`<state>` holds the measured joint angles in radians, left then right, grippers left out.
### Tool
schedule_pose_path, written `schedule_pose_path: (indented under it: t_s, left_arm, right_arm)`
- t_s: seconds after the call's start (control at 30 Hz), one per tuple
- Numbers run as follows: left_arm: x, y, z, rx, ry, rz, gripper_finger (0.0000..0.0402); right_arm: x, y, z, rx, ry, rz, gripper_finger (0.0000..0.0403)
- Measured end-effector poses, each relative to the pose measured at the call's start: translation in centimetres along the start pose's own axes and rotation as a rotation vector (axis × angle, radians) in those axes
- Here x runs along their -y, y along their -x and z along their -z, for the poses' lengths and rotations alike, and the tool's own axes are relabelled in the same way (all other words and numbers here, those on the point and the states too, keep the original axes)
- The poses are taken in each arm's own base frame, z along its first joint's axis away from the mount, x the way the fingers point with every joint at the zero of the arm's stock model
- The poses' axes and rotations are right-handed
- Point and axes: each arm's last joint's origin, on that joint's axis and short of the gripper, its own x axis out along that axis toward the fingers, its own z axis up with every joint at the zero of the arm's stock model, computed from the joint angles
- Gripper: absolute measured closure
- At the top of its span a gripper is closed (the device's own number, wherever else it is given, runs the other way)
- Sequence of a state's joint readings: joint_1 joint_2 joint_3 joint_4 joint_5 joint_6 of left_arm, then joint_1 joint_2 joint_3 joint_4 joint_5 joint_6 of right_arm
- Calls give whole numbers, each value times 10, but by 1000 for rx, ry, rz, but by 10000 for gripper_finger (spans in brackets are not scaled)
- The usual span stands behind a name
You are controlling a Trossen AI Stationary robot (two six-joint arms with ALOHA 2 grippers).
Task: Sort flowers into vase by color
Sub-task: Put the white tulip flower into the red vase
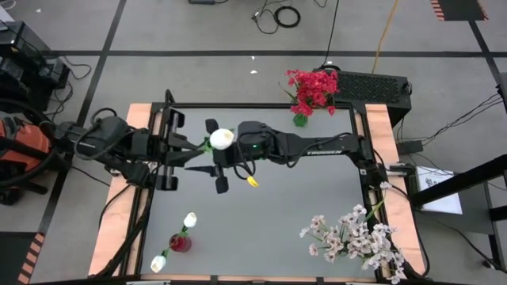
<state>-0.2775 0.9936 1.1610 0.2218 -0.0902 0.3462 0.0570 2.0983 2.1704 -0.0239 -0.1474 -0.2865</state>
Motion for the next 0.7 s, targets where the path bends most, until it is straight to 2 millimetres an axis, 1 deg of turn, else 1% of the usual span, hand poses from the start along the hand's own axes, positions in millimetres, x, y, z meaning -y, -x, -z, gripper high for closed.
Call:
schedule_pose_path:
  t_s: [0.07,0.13,0.23,0.4,0.43,0.6,0.7]
  left_arm:
    - [0,0,0,-1,0,5,389]
    - [1,0,1,-14,-1,10,389]
    - [2,0,4,-44,-4,21,389]
    - [3,0,7,-74,-6,39,389]
    - [3,0,7,-72,-5,46,389]
    - [4,1,8,-71,-4,63,388]
    - [3,3,8,-87,15,67,387]
  right_arm:
    - [0,0,-1,9,3,-8,257]
    - [0,0,-1,10,8,-12,272]
    - [0,0,0,7,17,-14,310]
    - [-1,0,-1,17,25,-39,385]
    - [-1,0,-1,17,25,-40,393]
    - [-1,0,1,2,-8,-44,397]
    - [-2,2,2,-39,-35,-55,400]
